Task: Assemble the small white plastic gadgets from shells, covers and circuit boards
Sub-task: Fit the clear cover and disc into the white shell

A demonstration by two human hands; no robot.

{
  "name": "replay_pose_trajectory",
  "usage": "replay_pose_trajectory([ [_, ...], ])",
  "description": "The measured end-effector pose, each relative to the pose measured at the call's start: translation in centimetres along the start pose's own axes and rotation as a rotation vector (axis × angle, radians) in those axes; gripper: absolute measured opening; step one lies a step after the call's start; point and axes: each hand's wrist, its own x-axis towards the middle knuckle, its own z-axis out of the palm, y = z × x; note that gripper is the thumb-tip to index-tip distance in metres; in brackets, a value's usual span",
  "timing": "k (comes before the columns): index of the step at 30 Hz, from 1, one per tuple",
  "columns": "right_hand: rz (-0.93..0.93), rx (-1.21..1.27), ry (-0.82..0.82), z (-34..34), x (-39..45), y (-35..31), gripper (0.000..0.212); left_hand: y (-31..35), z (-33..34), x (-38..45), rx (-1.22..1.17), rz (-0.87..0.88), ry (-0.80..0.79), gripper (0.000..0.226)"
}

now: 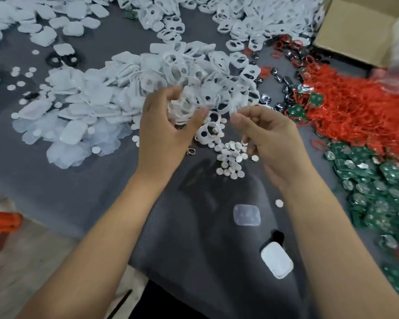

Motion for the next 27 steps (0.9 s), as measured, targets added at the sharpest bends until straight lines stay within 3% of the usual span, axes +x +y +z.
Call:
replay_pose_trajectory([
  [2, 0.016, -0.001, -0.013, -1.0, -1.1, 0.4, 0.004, 0.5, -0.2, -1.2, 0.101, 0.109, 0.009, 0.054],
  [8, 0.207, 0.294, -0.173, -3.5, -7.5, 1.8, 0.012, 2.6, 0.2, -7.4, -0.096, 0.247, -0.495, 0.059],
  [13, 0.293, 0.444, -0.256, -6.2, -12.9, 3.5, 0.019, 4.9, 1.5, -11.2, -0.073, 0.328, -0.638, 0.053],
  [17, 0.183, 0.391, -0.120, -9.0, -15.7, 5.4, 0.017, 6.7, 2.9, -13.8, 0.001, 0.265, -0.714, 0.055],
  [21, -0.001, 0.211, 0.134, -11.2, -17.2, 7.3, 0.017, 8.2, 4.6, -16.7, -0.073, 0.198, -0.761, 0.061],
  [24, -0.127, 0.119, 0.085, -12.1, -17.4, 7.5, 0.023, 9.1, 5.8, -17.9, -0.082, 0.170, -0.808, 0.063],
  [27, -0.233, 0.080, 0.059, -12.8, -17.0, 7.3, 0.015, 9.8, 6.6, -18.0, -0.101, 0.170, -0.846, 0.060],
])
